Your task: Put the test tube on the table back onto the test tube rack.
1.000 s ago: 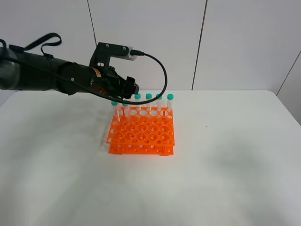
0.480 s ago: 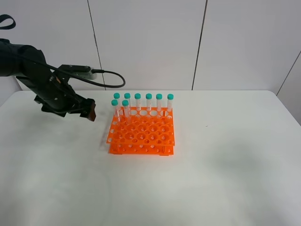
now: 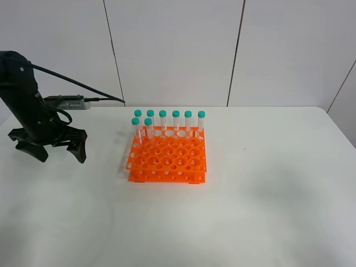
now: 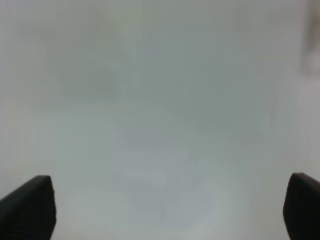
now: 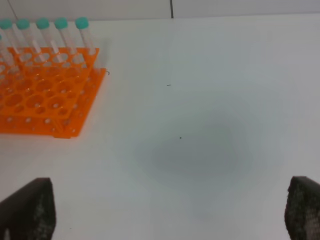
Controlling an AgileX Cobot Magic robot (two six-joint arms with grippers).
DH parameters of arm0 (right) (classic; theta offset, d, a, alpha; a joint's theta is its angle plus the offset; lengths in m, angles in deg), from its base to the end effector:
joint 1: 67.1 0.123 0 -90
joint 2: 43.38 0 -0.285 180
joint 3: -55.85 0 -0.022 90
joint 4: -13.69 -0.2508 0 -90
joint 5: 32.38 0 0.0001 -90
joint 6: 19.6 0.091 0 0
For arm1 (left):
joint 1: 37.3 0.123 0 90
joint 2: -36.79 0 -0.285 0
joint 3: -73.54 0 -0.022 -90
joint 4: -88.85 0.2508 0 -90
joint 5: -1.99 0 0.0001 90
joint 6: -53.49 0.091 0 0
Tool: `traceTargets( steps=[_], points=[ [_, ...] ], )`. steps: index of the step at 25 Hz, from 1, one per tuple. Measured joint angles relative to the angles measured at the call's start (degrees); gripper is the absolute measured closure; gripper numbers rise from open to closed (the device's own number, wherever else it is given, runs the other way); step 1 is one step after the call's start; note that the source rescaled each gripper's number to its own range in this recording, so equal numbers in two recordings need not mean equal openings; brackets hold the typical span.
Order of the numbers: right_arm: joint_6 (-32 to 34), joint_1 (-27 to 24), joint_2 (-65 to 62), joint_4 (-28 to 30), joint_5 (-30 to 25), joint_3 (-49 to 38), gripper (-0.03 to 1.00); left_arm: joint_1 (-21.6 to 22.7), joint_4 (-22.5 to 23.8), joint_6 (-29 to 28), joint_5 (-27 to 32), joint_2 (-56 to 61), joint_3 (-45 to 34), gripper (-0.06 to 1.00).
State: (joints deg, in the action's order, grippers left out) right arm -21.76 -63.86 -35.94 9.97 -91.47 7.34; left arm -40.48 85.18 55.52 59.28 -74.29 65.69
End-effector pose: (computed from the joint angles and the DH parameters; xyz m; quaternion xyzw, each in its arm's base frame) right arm -0.0051 0.0048 0.2801 -0.0406 0.8422 0.0375 0.5364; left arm 0.3378 -0.0237 0.1962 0.0290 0.9987 -0.0278 0.0327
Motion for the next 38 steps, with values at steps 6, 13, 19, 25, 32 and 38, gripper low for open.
traceTargets(
  steps=[6,13,19,25,32,38],
  points=[
    [0.0,0.0,0.0,0.0,0.0,0.0,-0.03,0.0,0.1,-1.1,6.2,12.2,-5.9,-0.06],
    [0.0,0.0,0.0,0.0,0.0,0.0,-0.03,0.0,0.2,1.1,6.3,42.1,-25.3,-0.06],
    [0.0,0.0,0.0,0.0,0.0,0.0,-0.03,0.0,0.2,1.6,4.7,71.1,-38.1,-0.06],
    [0.0,0.0,0.0,0.0,0.0,0.0,-0.03,0.0,0.6,1.4,3.7,92.7,-40.8,-0.06],
    [0.0,0.0,0.0,0.0,0.0,0.0,-0.03,0.0,0.4,1.4,3.6,103.3,-40.8,-0.06],
    [0.0,0.0,0.0,0.0,0.0,0.0,-0.03,0.0,0.4,1.4,3.6,103.6,-40.8,-0.06]
  ],
)
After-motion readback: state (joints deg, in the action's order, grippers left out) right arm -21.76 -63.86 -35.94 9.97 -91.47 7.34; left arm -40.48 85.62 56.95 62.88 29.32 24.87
